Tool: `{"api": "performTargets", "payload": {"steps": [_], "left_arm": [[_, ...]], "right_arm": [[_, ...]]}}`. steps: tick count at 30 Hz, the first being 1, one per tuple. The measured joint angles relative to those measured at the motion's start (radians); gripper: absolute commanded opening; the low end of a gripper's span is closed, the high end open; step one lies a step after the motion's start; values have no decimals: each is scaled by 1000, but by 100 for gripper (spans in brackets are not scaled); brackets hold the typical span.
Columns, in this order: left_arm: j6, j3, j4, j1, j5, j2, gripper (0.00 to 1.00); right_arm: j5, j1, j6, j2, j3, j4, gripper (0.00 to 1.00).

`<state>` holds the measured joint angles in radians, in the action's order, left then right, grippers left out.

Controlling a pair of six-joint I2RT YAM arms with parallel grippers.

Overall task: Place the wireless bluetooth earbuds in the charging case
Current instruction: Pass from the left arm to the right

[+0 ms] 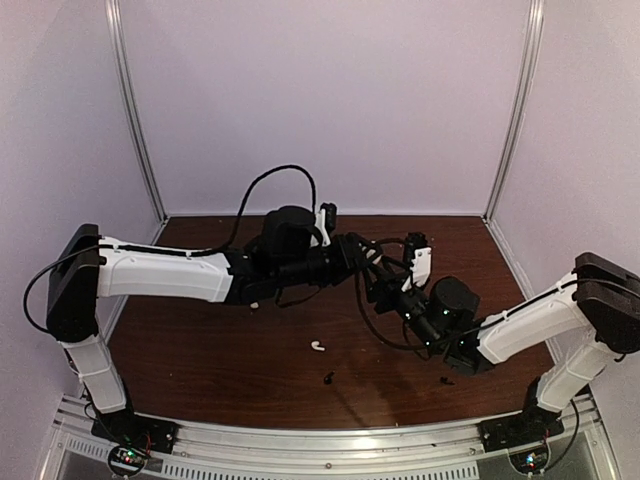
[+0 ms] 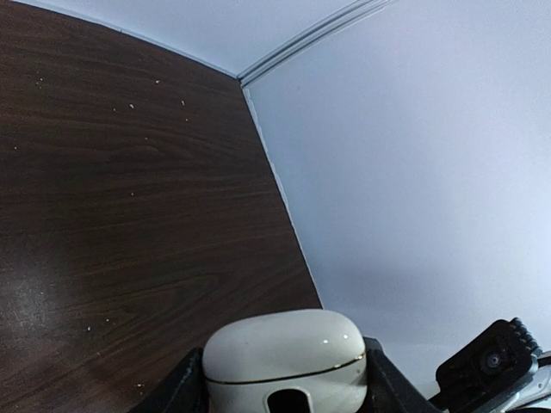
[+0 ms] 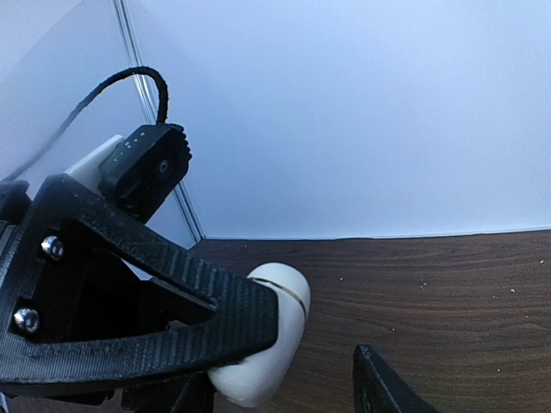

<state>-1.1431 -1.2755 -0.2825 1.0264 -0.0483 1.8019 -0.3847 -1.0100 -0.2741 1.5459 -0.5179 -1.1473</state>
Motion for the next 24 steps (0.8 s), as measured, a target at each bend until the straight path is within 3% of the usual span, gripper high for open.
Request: {"api": "performTargets", "payload": {"steps": [4,16,24], "left_arm": [[-5,0,-10,0,0,0,52],[-16,10,-32,2,7,1,54],[-17,13,-49,3,14,3,69]], "right_arm": [[-26,-6,32,22,-22,-15,43],[-64,-26,66,41,-37,-32,33],[-66,-28,69,41,-37,-35,25]]}}
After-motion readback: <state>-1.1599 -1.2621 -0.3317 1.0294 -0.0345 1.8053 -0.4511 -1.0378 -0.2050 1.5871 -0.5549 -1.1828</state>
